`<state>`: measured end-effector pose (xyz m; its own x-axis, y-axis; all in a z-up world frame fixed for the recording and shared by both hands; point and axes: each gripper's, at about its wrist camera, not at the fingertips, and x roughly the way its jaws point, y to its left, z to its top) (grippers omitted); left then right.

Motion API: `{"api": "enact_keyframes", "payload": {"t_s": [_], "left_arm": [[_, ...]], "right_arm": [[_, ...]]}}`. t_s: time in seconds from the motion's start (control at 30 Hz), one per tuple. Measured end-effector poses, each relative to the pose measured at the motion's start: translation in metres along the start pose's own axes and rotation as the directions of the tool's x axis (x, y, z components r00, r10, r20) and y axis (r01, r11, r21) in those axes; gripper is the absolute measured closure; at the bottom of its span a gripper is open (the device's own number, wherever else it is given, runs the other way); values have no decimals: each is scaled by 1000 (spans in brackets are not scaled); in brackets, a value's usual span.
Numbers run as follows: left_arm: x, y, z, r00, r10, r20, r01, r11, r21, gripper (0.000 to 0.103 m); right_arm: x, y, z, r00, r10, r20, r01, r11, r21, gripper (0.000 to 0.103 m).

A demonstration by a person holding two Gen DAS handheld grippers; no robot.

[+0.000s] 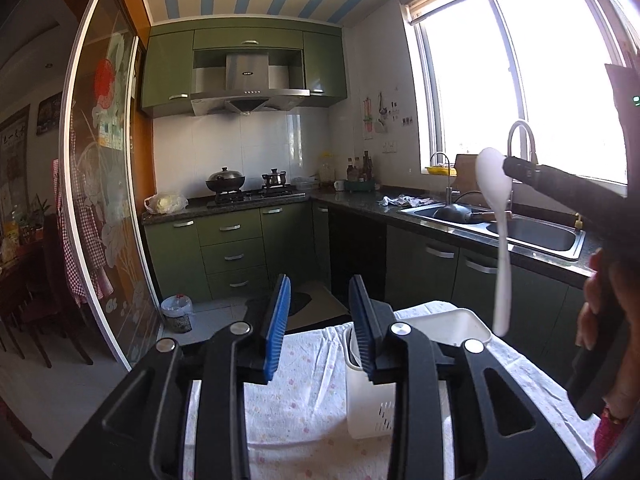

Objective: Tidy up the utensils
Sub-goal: 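Open the left gripper to drop the clear spoon into the caddy, then lower the left gripper onto a wooden chopstick and close on it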

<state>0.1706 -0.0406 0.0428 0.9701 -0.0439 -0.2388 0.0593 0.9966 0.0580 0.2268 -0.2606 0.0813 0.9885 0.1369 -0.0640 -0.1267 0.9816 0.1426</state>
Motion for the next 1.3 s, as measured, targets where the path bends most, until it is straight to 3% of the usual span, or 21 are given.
{"api": "enact_keyframes", "payload": {"t_s": [0.23,0.37,0.5,0.6,0.67,0.77,0.83,0.9,1.0,1.2,1.3], "left_arm": [[-39,9,-16,998,-57,-29,56,998,-31,72],[-57,17,-26,997,-68,-40,66,996,-64,55],[-70,20,-33,996,-72,-58,67,995,-74,53],[-72,23,-38,990,-86,-109,75,993,-96,50],[-71,24,-43,983,-93,-160,76,991,-107,45],[-66,25,-57,962,-100,-255,76,992,-101,45],[-57,25,-70,931,-116,-347,84,991,-106,45],[-44,26,-84,885,-132,-446,86,989,-122,46],[-23,29,-108,809,-133,-573,66,988,-137,66],[7,36,-151,649,-137,-749,-10,982,-188,68],[15,37,-166,593,-127,-795,-44,981,-190,68]], "right_arm": [[46,16,-28,997,-73,-7,72,994,-85,100],[39,17,-59,997,-61,-46,56,993,-108,100],[24,23,-81,996,-38,-75,28,991,-134,99],[14,30,-94,994,-27,-103,10,987,-162,93],[3,31,-101,993,-15,-121,-5,985,-170,82],[-21,29,-108,990,7,-140,-30,986,-163,82],[-39,26,-110,987,24,-159,-48,988,-150,82],[-57,19,-113,978,43,-205,-70,990,-124,82],[-81,8,-126,952,69,-299,-100,991,-89,80],[-123,-22,-160,896,85,-435,-108,994,-28,77],[-138,-37,-168,883,82,-462,-94,996,-3,77]]}}
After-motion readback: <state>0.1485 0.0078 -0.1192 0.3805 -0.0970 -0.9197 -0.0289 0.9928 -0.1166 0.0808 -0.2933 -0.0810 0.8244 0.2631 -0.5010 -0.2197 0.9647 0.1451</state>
